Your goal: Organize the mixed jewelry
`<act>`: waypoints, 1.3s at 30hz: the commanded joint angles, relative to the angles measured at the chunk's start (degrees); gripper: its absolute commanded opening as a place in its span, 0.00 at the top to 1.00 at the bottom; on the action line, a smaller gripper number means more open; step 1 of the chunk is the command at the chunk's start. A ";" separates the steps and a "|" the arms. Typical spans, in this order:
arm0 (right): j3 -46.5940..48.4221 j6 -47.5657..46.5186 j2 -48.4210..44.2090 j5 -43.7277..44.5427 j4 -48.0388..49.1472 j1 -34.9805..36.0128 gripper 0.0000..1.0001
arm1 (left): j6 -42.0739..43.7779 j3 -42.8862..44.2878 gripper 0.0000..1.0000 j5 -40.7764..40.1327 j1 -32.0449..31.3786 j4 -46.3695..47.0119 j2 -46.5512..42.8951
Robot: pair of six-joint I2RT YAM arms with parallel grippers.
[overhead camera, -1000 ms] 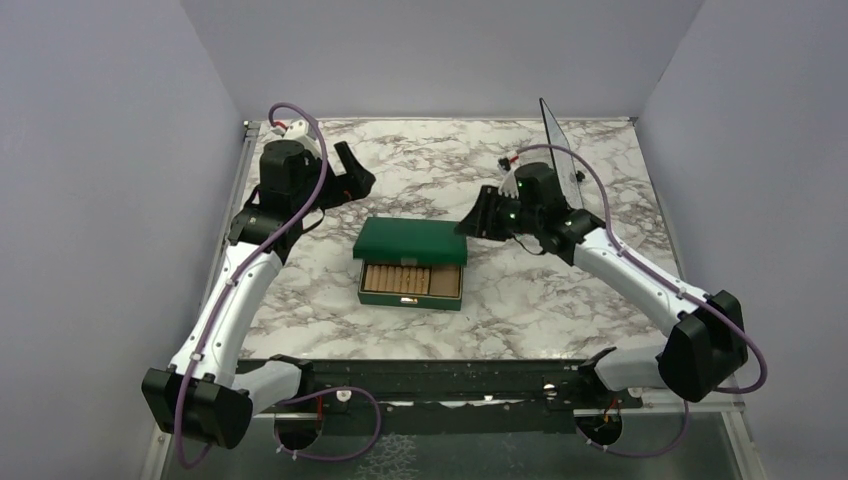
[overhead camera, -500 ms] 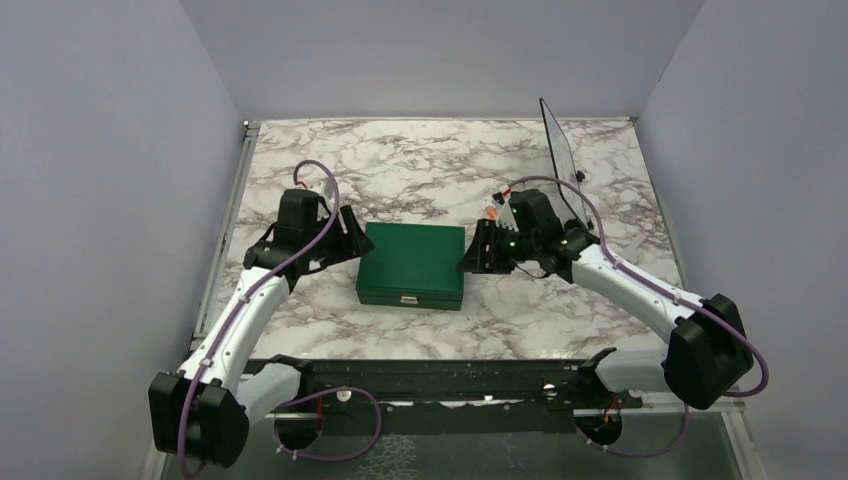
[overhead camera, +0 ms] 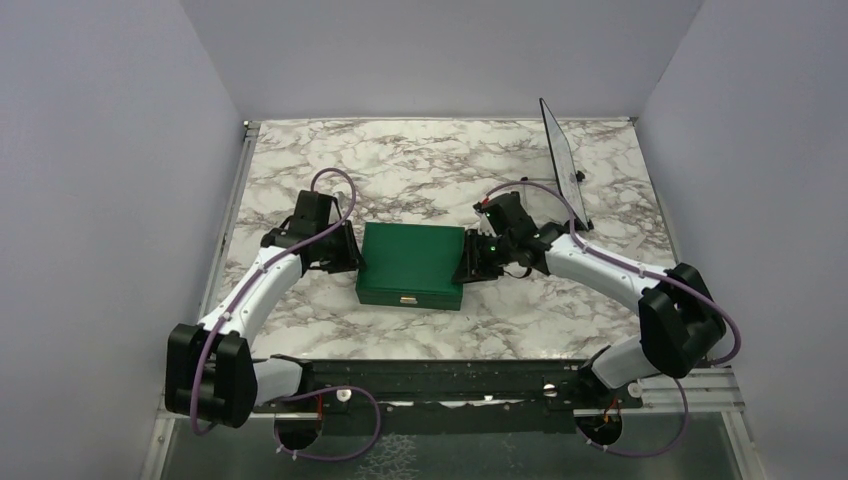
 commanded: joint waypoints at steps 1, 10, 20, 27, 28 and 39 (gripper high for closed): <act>2.14 -1.11 3.08 5.29 -3.16 1.53 0.70 | 2.08 -0.03 0.71 -3.31 0.07 -1.07 1.59; 4.66 -0.13 3.73 12.11 -5.43 4.36 0.74 | 1.20 1.07 0.72 -7.33 -0.41 -1.09 1.71; 0.77 -2.02 -17.81 18.62 1.23 4.37 0.60 | 2.80 5.31 0.48 -10.75 -0.41 0.46 -14.69; -0.67 -5.80 -34.92 26.65 -2.81 4.36 0.43 | 2.79 9.36 0.13 -18.97 -0.41 -5.81 -25.70; -0.30 -6.60 -37.32 27.96 -3.67 4.36 0.41 | 2.79 10.03 0.09 -20.20 -0.41 -6.82 -27.06; 8.98 -10.06 -50.99 43.67 -15.84 4.36 0.11 | 4.70 19.33 0.01 -29.74 -0.41 -15.06 -36.12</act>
